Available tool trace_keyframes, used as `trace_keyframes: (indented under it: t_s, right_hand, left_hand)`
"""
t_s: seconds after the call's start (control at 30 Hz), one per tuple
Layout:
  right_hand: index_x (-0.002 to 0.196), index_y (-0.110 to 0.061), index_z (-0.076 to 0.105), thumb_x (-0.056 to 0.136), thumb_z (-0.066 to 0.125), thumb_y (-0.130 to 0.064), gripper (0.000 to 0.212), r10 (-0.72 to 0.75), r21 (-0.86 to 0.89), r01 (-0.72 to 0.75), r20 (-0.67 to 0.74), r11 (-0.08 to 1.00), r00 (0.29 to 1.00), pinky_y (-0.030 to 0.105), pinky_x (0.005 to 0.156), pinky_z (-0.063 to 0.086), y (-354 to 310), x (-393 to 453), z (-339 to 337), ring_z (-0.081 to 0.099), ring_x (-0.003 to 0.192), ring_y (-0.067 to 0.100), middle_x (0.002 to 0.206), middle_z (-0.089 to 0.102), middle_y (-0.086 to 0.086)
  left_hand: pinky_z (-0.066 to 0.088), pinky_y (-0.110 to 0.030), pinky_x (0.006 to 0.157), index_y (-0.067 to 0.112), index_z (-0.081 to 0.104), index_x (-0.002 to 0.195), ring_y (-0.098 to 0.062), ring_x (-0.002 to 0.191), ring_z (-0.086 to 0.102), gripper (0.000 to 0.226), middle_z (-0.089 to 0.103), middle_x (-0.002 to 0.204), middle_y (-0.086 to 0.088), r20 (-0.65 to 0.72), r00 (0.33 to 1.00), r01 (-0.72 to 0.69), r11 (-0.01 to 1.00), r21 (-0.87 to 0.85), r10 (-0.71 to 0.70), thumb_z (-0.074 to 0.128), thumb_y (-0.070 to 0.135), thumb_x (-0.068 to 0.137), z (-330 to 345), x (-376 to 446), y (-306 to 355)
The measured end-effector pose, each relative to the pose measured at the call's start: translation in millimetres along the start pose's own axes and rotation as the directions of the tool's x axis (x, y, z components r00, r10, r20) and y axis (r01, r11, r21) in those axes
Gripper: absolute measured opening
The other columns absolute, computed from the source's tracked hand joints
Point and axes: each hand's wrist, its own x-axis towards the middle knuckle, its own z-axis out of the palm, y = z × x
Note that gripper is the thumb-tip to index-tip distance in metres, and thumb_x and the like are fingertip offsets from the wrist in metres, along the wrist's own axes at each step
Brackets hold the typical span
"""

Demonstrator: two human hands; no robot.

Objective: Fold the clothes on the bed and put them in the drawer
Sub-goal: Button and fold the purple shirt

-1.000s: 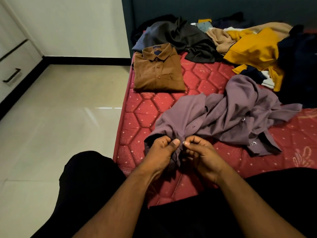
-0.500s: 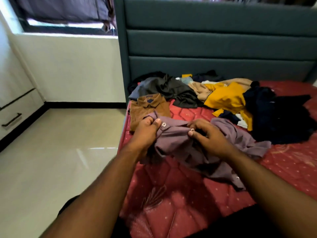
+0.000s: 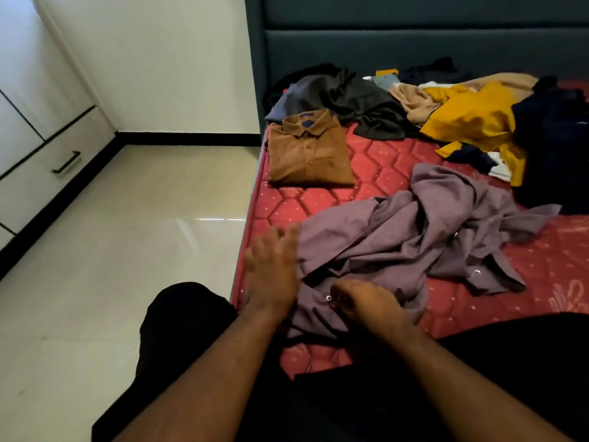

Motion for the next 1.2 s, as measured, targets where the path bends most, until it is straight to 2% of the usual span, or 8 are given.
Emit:
trace_keyframes:
  t_s: [0.07, 0.13, 0.23, 0.47, 0.57, 0.97, 1.07, 1.2]
  right_hand:
    - [0.112, -0.028, 0.059, 0.095, 0.047, -0.041, 0.025, 0.000, 0.008, 0.000, -0.016, 1.000, 1.000, 0.034, 0.089, 0.044, 5.7, 2.6, 1.2, 0.059, 0.110, 0.021, 0.119, 0.062, -0.005]
    - [0.111, -0.027, 0.062, 0.095, 0.048, -0.041, 0.025, -0.031, 0.015, 0.032, -0.037, 0.999, 0.999, 0.034, 0.088, 0.045, 10.1, 3.2, 3.7, 0.060, 0.108, 0.020, 0.118, 0.063, -0.004]
    - [0.094, -0.022, 0.063, 0.091, 0.044, -0.044, 0.029, -0.050, 0.065, 0.064, -0.191, 0.996, 0.980, 0.035, 0.071, 0.050, 12.2, 2.3, 8.6, 0.064, 0.092, 0.025, 0.101, 0.064, 0.000]
    - [0.091, -0.018, 0.068, 0.088, 0.050, -0.031, 0.023, -0.179, 0.111, 0.263, -0.488, 0.958, 0.855, 0.031, 0.044, 0.046, 10.9, 17.5, -7.4, 0.062, 0.066, 0.025, 0.083, 0.061, 0.001]
    - [0.096, -0.019, 0.067, 0.089, 0.053, -0.025, 0.018, -0.186, 0.143, 0.308, -0.543, 0.941, 0.819, 0.036, 0.047, 0.051, 18.1, 19.1, -8.3, 0.065, 0.069, 0.026, 0.083, 0.065, 0.001]
    - [0.081, -0.016, 0.071, 0.081, 0.067, -0.023, 0.008, 0.023, 0.445, 0.233, -0.498, 0.865, 0.867, 0.039, 0.065, 0.053, 18.2, 19.4, -8.8, 0.064, 0.073, 0.017, 0.078, 0.067, -0.003]
    - [0.088, -0.017, 0.070, 0.083, 0.059, -0.031, 0.018, -0.013, 0.363, 0.226, -0.504, 0.904, 0.863, 0.037, 0.066, 0.054, 19.3, 19.6, -8.4, 0.066, 0.077, 0.019, 0.083, 0.069, -0.002]
    - [0.093, -0.021, 0.071, 0.084, 0.049, -0.034, 0.027, -0.065, 0.222, 0.187, -0.464, 0.957, 0.883, 0.038, 0.061, 0.056, 23.4, 17.2, -7.5, 0.067, 0.079, 0.023, 0.088, 0.068, -0.002]
  left_hand:
    - [0.050, -0.042, 0.082, 0.015, 0.061, 0.117, -0.028, 0.093, 0.058, 0.041, 0.061, 0.104, -0.007, 0.049, 0.974, -0.192, 0.925, -0.329, 0.220, 0.062, 0.004, 0.077, 3.8, 10.0, 19.4]
    - [0.051, -0.041, 0.087, 0.013, 0.063, 0.114, -0.024, 0.097, 0.060, 0.037, 0.063, 0.107, -0.006, 0.203, 0.963, -0.043, 0.845, -0.533, 0.177, 0.067, 0.009, 0.077, 16.7, 15.8, 25.0]
    - [0.051, -0.044, 0.093, 0.023, 0.063, 0.121, -0.023, 0.106, 0.061, 0.049, 0.064, 0.116, -0.002, 0.290, 0.956, 0.107, 0.872, -0.478, 0.041, 0.070, 0.028, 0.073, 39.0, 10.7, 7.4]
    - [0.053, -0.031, 0.081, 0.007, 0.075, 0.087, -0.010, 0.082, 0.067, 0.009, 0.074, 0.085, -0.002, 0.375, 0.927, 0.283, 0.703, -0.653, -0.025, 0.067, 0.003, 0.085, 37.8, 20.1, 9.8]
    - [0.050, -0.024, 0.075, 0.001, 0.073, 0.083, -0.008, 0.075, 0.062, 0.008, 0.072, 0.079, -0.006, 0.479, 0.876, 0.425, 0.546, -0.722, -0.049, 0.066, -0.003, 0.085, 26.9, 20.9, 15.8]
    - [0.049, -0.015, 0.069, 0.000, 0.075, 0.088, -0.005, 0.074, 0.065, 0.008, 0.075, 0.080, -0.003, 0.530, 0.847, 0.502, 0.391, -0.772, -0.042, 0.069, -0.001, 0.084, 6.4, 11.2, 17.5]
    - [0.050, -0.016, 0.072, 0.008, 0.077, 0.086, -0.004, 0.075, 0.067, 0.012, 0.075, 0.081, 0.000, 0.477, 0.878, 0.447, 0.432, -0.783, -0.043, 0.069, -0.001, 0.085, 7.7, 10.9, 17.7]
    - [0.054, -0.036, 0.084, 0.022, 0.076, 0.085, -0.007, 0.083, 0.068, 0.008, 0.073, 0.084, 0.010, 0.371, 0.924, 0.329, 0.685, -0.650, -0.091, 0.069, 0.018, 0.085, 28.0, 11.1, 7.8]
